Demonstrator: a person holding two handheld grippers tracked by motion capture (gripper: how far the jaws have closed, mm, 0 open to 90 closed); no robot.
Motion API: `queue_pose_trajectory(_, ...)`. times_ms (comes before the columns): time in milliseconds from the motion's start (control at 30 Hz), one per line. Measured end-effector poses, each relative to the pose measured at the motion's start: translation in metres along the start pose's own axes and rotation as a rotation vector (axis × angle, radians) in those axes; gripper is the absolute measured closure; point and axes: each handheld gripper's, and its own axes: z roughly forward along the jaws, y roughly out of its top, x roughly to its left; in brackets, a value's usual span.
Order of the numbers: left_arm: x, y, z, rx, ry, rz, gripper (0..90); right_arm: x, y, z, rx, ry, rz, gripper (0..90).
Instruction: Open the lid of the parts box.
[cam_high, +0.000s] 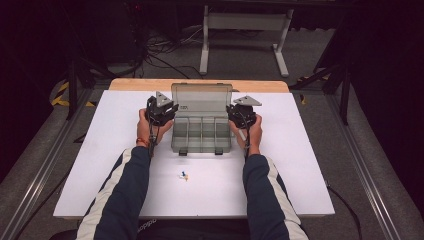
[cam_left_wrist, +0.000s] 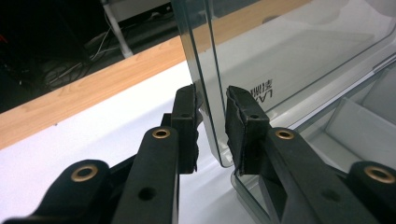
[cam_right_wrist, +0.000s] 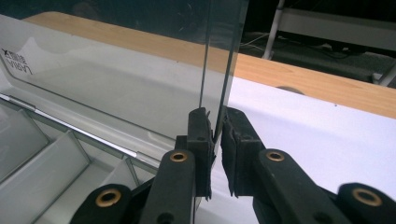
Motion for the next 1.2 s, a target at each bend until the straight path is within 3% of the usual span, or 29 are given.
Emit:
queue_pose_trajectory(300,0.000,-0.006,0.005,0.043,-0.005,-0.012,74.0,0.000,-0.004,0.005,0.042,-0.026,-0.007,80.6)
queue_pose_trajectory(600,-0.003,-0.011,0.012,0.076,-0.004,-0.006,73.3,0.002,-0.008,0.009,0.068,-0.019,0.004,80.4)
queue_pose_trajectory(1200,-0.003,-0.010,0.013,0.092,-0.003,0.005,72.9,-0.001,-0.011,0.011,0.071,-0.002,0.028,77.3)
